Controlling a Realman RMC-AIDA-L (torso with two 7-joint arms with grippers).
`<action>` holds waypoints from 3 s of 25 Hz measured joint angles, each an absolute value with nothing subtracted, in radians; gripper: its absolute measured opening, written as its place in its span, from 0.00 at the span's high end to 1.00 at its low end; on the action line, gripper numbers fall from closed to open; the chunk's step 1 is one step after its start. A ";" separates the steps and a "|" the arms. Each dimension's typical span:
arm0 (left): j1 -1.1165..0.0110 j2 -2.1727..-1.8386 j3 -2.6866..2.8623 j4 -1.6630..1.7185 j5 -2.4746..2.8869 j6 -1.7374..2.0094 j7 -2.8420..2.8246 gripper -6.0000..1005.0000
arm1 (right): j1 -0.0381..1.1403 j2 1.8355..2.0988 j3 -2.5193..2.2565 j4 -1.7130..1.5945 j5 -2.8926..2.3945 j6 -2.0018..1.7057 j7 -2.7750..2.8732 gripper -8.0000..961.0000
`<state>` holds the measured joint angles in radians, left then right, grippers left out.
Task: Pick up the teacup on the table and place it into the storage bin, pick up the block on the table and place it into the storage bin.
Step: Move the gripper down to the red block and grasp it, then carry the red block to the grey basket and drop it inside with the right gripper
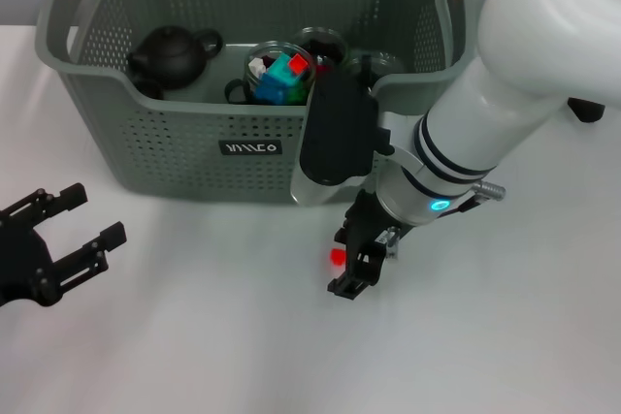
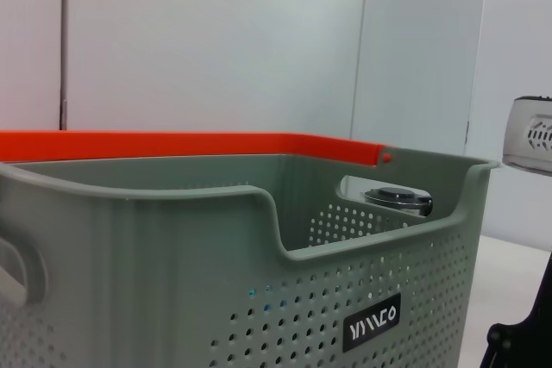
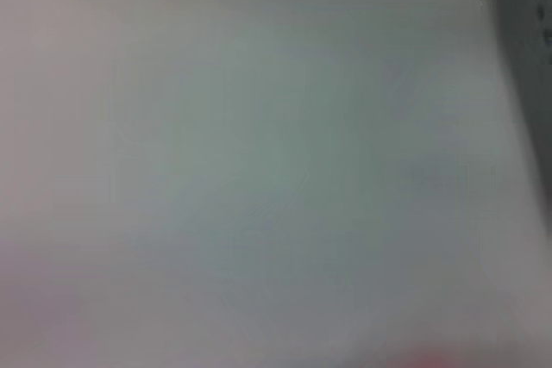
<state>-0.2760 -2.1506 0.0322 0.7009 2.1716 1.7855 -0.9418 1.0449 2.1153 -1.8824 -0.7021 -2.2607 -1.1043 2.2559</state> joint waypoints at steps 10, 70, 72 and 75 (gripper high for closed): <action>-0.275 -2.151 0.032 0.699 2.172 1.786 -0.942 0.30 | 1.045 2.115 -1.882 -0.698 -2.260 -1.089 2.264 0.28; -0.282 -2.151 0.035 0.698 2.172 1.777 -0.942 0.30 | 1.048 2.114 -1.885 -0.675 -2.225 -1.090 2.253 0.85; -0.282 -2.151 0.034 0.698 2.172 1.776 -0.942 0.30 | 1.046 2.111 -1.879 -0.685 -2.224 -1.097 2.256 0.85; -0.282 -2.150 0.032 0.698 2.172 1.776 -0.942 0.30 | 1.038 2.105 -1.859 -0.715 -2.223 -1.121 2.257 0.85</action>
<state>-0.2816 -2.1500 0.0325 0.6979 2.1720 1.7762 -0.9419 1.0384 2.1051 -1.8592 -0.7150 -2.2233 -1.1209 2.2572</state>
